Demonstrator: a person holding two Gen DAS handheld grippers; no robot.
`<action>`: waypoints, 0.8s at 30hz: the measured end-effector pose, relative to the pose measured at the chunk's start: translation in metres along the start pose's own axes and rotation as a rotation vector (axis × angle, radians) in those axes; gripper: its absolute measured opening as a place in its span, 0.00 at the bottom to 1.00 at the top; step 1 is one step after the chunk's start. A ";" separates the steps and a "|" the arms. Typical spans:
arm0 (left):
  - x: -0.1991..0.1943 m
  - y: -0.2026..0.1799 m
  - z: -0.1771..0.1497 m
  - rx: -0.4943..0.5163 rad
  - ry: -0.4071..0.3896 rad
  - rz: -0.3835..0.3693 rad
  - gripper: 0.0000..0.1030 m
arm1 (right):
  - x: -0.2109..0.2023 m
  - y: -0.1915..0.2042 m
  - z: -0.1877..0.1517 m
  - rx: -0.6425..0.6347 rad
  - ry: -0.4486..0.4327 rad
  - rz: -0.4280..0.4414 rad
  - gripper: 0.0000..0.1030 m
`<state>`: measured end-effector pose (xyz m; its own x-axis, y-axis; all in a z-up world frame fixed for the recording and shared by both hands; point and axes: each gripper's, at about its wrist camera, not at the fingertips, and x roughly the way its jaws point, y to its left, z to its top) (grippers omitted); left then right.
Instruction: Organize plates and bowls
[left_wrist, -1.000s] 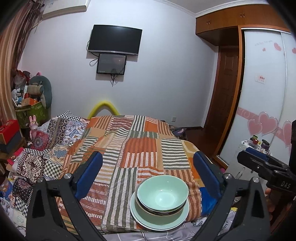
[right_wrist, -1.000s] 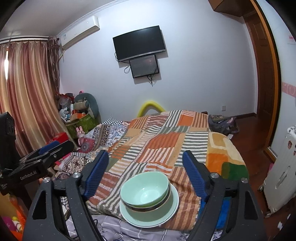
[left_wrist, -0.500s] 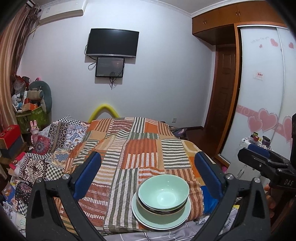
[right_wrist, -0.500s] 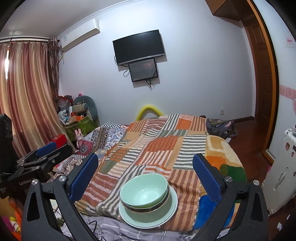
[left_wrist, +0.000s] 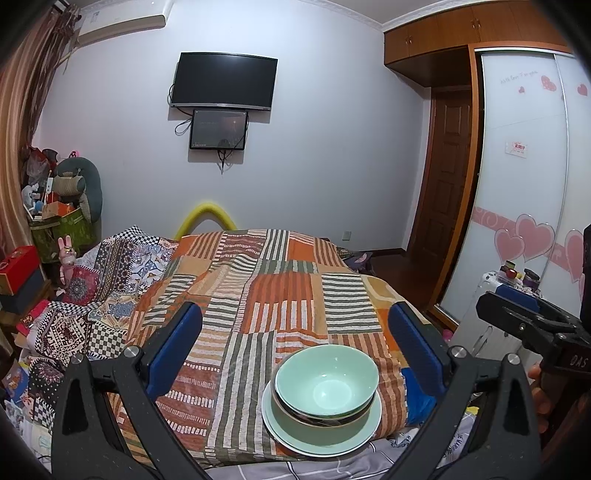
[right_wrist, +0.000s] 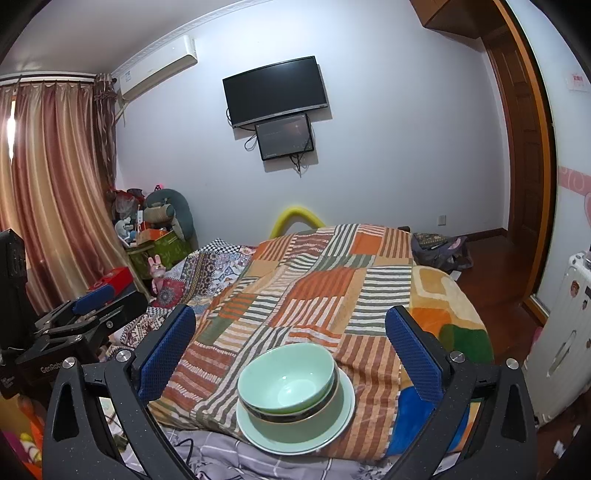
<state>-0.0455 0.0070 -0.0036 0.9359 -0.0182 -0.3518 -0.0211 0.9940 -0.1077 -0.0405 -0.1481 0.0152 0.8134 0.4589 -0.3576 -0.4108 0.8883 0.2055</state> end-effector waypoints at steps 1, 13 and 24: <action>0.000 0.000 0.000 -0.001 0.001 -0.001 0.99 | 0.000 0.000 -0.001 0.001 0.000 0.001 0.99; 0.002 0.001 0.000 0.001 0.001 0.001 0.99 | 0.000 0.003 0.000 -0.006 0.004 0.005 0.99; 0.000 0.001 0.001 0.004 -0.004 -0.001 0.99 | -0.002 0.005 0.000 -0.012 0.002 0.006 0.99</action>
<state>-0.0450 0.0079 -0.0031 0.9373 -0.0192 -0.3481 -0.0186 0.9943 -0.1049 -0.0442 -0.1444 0.0171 0.8104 0.4638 -0.3581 -0.4200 0.8859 0.1969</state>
